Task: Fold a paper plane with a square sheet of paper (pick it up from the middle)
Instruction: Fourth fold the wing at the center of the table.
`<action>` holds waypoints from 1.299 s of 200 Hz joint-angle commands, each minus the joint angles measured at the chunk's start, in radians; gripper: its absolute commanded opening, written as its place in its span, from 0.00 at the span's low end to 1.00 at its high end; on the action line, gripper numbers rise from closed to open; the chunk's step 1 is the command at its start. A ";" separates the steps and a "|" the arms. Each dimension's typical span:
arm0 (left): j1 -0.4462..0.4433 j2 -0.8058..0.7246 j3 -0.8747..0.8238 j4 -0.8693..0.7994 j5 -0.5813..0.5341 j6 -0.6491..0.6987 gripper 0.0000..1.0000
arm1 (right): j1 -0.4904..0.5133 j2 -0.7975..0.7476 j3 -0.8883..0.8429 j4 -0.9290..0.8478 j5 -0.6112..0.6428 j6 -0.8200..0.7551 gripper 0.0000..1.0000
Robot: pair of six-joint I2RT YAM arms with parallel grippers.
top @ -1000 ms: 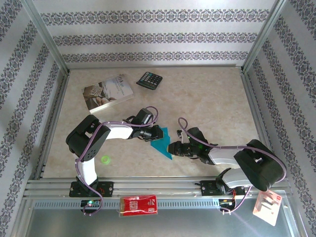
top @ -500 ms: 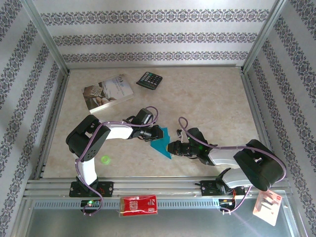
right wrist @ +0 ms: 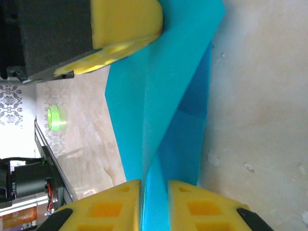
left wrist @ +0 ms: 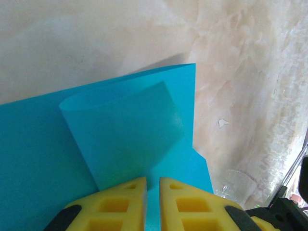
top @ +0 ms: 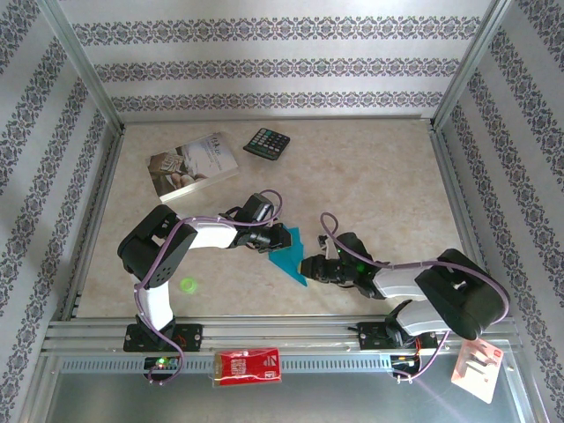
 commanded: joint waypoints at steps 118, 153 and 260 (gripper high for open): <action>0.019 0.011 -0.015 -0.118 -0.069 0.022 0.15 | 0.064 -0.048 -0.030 -0.024 0.076 0.014 0.12; 0.021 0.011 -0.014 -0.104 -0.064 0.021 0.15 | 0.070 -0.020 -0.035 -0.041 0.086 -0.016 0.15; 0.027 0.005 -0.024 -0.092 -0.055 0.032 0.15 | 0.014 -0.315 -0.024 -0.329 0.078 -0.080 0.28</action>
